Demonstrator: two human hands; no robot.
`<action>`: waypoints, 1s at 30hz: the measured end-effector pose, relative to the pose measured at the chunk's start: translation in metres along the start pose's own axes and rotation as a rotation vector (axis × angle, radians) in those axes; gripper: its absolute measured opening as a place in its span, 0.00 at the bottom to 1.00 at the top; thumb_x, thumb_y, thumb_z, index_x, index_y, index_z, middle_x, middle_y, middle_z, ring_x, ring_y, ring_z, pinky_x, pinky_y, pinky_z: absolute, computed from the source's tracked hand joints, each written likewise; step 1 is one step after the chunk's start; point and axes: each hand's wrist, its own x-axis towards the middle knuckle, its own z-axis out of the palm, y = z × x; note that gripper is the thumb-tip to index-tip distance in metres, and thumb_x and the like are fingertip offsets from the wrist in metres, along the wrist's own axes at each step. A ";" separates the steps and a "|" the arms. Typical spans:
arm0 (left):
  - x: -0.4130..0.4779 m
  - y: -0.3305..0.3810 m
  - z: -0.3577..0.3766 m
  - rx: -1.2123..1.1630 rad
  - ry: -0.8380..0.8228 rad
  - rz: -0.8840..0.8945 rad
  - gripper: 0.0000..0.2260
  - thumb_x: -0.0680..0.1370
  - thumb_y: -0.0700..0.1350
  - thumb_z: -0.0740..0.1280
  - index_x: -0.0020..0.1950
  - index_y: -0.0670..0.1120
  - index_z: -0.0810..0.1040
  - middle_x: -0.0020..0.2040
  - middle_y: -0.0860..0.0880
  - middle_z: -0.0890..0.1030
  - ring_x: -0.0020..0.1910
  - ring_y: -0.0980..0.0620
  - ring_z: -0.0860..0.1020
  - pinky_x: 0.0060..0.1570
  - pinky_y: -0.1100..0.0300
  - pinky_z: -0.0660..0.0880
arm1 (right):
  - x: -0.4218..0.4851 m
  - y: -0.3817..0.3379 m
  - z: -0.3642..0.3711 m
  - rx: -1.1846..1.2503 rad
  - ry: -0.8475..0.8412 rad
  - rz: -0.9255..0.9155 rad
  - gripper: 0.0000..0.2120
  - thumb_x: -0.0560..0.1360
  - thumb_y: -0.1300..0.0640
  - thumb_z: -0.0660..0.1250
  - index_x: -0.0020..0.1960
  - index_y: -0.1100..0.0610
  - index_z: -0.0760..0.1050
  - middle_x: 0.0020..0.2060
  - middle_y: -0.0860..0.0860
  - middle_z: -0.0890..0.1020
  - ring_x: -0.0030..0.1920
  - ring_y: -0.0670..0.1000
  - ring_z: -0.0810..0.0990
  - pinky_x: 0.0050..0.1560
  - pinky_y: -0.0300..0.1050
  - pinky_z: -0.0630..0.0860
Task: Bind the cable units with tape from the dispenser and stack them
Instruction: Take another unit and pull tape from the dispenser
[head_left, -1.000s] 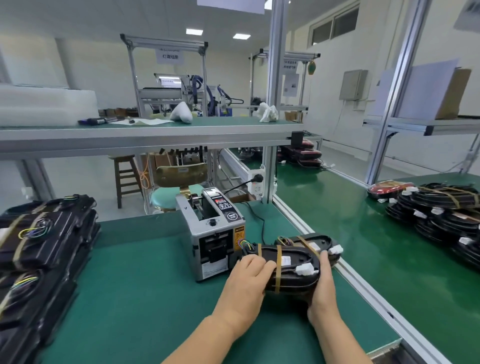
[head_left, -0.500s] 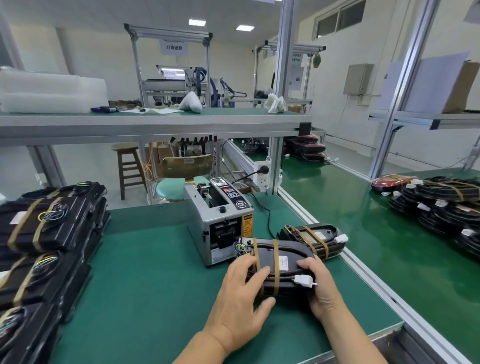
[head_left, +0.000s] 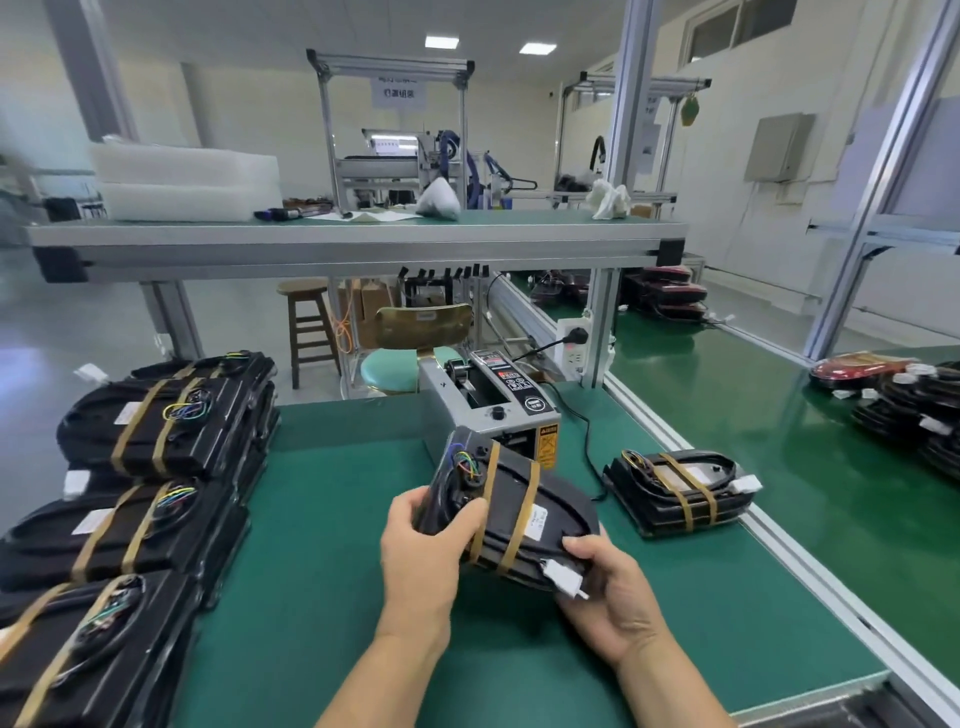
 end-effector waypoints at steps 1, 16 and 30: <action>0.004 0.008 -0.009 -0.006 -0.020 0.065 0.21 0.62 0.42 0.80 0.52 0.48 0.77 0.48 0.47 0.84 0.41 0.57 0.81 0.39 0.64 0.78 | 0.001 0.002 0.004 -0.044 -0.061 0.009 0.27 0.62 0.69 0.67 0.62 0.61 0.77 0.57 0.62 0.82 0.53 0.60 0.82 0.57 0.57 0.78; 0.041 0.068 -0.059 0.557 -0.326 0.398 0.27 0.58 0.49 0.77 0.54 0.64 0.75 0.53 0.56 0.78 0.53 0.57 0.78 0.59 0.54 0.74 | 0.072 -0.007 0.068 -0.438 0.454 -0.146 0.04 0.76 0.64 0.68 0.42 0.60 0.78 0.33 0.52 0.76 0.28 0.45 0.71 0.25 0.35 0.69; 0.030 0.054 -0.038 0.376 -0.220 0.322 0.06 0.82 0.45 0.62 0.48 0.54 0.77 0.42 0.58 0.79 0.41 0.62 0.74 0.41 0.73 0.70 | 0.086 -0.014 0.084 -0.367 0.624 -0.014 0.10 0.75 0.69 0.66 0.35 0.63 0.74 0.29 0.55 0.76 0.25 0.48 0.73 0.21 0.35 0.71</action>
